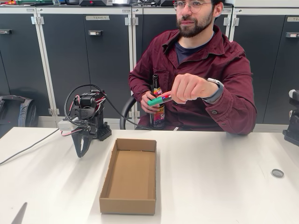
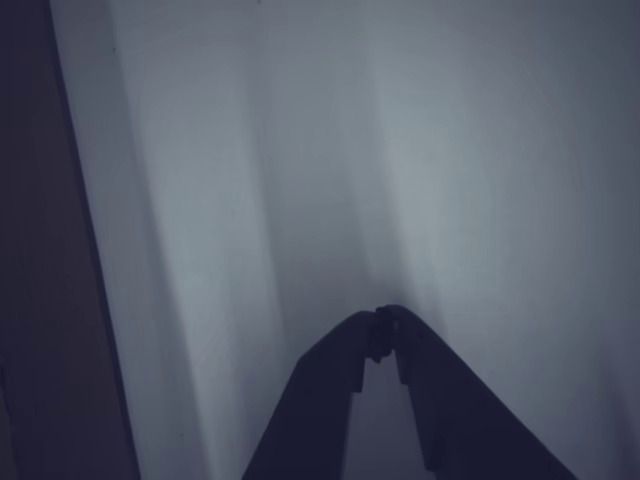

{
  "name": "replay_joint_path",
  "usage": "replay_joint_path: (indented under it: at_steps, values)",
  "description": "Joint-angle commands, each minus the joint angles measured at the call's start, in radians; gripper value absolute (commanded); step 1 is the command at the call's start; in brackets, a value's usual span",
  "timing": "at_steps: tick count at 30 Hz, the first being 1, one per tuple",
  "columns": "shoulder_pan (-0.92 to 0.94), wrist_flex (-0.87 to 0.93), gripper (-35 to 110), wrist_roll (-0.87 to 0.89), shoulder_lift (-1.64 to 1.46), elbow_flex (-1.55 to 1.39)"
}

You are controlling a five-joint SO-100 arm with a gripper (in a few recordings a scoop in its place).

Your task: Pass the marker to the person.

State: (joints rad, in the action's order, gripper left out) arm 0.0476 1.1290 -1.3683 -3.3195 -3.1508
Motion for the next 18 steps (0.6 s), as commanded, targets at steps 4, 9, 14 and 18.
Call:
replay_joint_path:
  at_steps: [4, 9, 14, 18]
  values:
    - [-0.014, 0.11, -5, -0.109, -0.011, -0.021]
    - [-0.015, 0.11, -5, -0.109, -0.011, -0.021]
    - [-0.017, 0.107, -5, -0.103, -0.011, -0.021]
    - [-0.012, 0.097, -5, -0.103, -0.011, -0.021]
